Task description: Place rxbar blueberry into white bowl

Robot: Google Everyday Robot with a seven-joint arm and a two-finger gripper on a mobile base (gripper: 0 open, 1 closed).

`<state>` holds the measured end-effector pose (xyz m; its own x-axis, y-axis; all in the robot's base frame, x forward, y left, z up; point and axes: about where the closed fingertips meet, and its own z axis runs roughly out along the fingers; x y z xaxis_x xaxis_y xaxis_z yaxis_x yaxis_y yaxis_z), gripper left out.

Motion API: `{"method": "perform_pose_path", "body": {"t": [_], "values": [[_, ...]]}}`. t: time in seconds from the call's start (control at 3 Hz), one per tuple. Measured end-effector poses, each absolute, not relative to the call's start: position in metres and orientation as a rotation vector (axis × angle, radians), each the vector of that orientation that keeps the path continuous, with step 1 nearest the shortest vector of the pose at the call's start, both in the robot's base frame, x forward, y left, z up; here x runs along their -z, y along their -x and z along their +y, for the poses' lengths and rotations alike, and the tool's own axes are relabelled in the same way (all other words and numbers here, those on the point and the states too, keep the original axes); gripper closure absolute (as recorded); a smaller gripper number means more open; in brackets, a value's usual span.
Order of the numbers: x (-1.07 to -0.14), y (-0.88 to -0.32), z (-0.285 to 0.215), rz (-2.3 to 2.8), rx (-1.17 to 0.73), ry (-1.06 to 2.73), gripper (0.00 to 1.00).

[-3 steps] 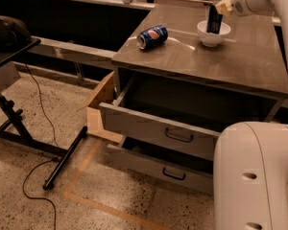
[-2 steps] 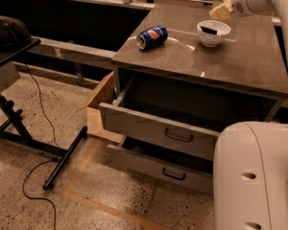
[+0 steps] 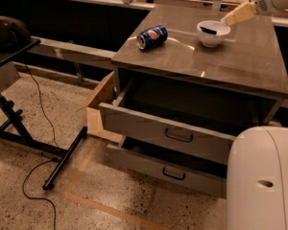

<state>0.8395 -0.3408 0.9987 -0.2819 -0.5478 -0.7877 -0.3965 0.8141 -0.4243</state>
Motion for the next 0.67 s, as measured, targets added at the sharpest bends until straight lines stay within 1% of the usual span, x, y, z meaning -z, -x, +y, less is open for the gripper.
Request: {"method": "perform_pose_path", "body": {"t": [0.33,0.67], "values": [[-1.0142,-0.8120,-0.3972,1.933,0.241,0.622,0.00],[-1.0132,-0.8084,-0.4052,1.939,0.246,0.611,0.00]]}}
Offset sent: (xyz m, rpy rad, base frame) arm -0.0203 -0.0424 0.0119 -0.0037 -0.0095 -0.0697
